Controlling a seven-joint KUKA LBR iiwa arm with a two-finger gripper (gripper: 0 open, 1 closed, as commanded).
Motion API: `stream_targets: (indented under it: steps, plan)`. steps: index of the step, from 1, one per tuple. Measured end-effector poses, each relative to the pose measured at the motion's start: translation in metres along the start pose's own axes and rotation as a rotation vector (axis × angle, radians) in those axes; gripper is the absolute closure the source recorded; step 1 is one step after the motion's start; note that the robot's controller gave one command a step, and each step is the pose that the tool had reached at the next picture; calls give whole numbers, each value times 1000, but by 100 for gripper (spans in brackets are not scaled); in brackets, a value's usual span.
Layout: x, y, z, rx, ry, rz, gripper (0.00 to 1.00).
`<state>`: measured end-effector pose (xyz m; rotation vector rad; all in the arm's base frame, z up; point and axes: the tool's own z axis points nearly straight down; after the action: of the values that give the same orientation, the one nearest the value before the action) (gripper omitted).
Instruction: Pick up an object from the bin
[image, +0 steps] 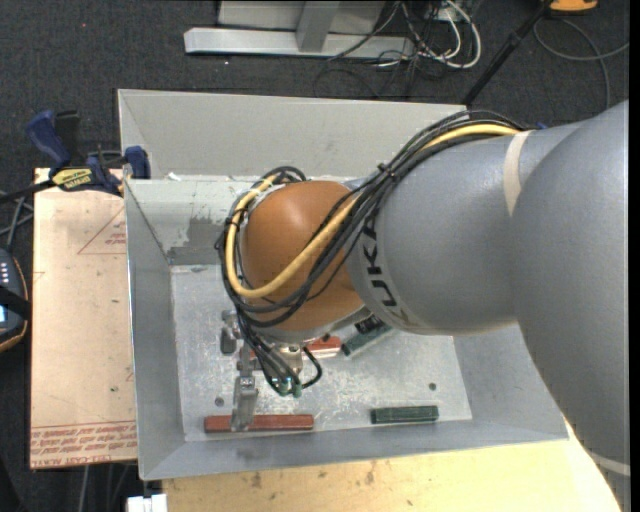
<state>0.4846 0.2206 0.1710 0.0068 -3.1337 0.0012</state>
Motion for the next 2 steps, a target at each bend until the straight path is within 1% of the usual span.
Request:
stream_targets:
  steps: [1, 2]
  plan:
    - [-2, -1, -4, -1, -7, 4, 0]
    - [-4, 2, 22, -4, -17, -135, 0]
